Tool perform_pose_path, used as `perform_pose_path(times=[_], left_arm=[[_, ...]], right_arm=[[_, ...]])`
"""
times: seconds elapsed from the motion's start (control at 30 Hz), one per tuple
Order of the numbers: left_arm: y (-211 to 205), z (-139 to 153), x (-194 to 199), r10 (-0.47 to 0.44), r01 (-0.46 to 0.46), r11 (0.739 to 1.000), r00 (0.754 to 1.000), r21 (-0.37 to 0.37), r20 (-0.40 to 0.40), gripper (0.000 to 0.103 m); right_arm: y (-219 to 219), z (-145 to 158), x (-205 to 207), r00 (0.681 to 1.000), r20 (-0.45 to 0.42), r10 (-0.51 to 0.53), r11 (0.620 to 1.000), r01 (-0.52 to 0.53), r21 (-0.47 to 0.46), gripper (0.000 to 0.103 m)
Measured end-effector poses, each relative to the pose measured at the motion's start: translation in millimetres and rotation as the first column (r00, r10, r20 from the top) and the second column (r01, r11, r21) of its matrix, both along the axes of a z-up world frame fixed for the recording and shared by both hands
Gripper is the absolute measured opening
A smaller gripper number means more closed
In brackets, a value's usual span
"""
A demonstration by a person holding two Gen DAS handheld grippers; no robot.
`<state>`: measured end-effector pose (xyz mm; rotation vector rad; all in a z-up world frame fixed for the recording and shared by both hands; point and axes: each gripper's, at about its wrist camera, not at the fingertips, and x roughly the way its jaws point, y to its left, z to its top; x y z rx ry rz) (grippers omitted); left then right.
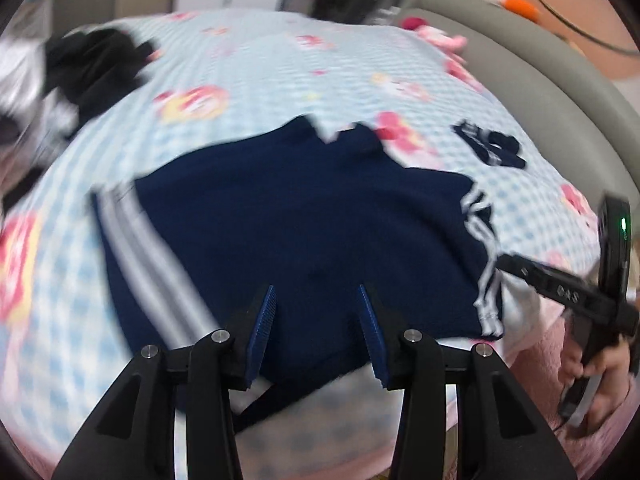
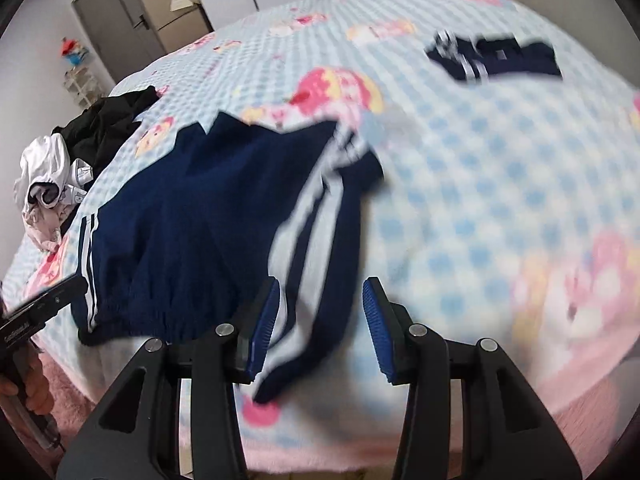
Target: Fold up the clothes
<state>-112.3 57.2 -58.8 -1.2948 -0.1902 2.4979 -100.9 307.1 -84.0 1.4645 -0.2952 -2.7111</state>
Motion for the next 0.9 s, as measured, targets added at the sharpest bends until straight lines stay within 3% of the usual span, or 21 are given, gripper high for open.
perform_pose_path(times=[0.2, 0.4, 0.6, 0.77, 0.83, 0.9], left_arm=[[41.8, 12.6, -37.1, -0.087, 0.087, 0.996, 0.996, -0.036, -0.005, 0.044], [54.9, 15.0, -66.9, -0.139, 0.140, 0.989, 0.990, -0.039, 0.012, 0.044], [58.7, 17.3, -110.6, -0.088, 0.088, 0.996, 0.996, -0.016, -0.003, 0.044], [64.3, 11.6, -146.6, -0.049, 0.049, 0.998, 0.999, -0.029, -0.015, 0.044], [71.9, 4.4, -164.7, -0.074, 0.074, 0.996, 0.997, -0.042, -0.002, 0.046], [81.2, -8.4, -183.2, -0.093, 0.095, 0.993, 0.995, -0.076, 0.031, 0.051]], right_arm=[[9.6, 15.6, -28.2, 0.999, -0.033, -0.003, 1.000, 0.004, 0.015, 0.045], [39.7, 0.8, -33.5, 0.999, 0.017, -0.052, 0.999, 0.052, 0.004, 0.046], [69.4, -4.0, -49.0, 0.993, 0.030, -0.115, 0.992, 0.116, -0.042, 0.046], [69.6, 2.7, -71.7, 0.998, 0.001, -0.069, 0.994, 0.069, -0.083, 0.046], [66.3, 1.2, -76.9, 0.998, 0.003, -0.056, 0.995, 0.056, -0.089, 0.059], [64.9, -9.6, -82.0, 0.997, 0.045, -0.057, 0.994, 0.061, -0.091, 0.059]])
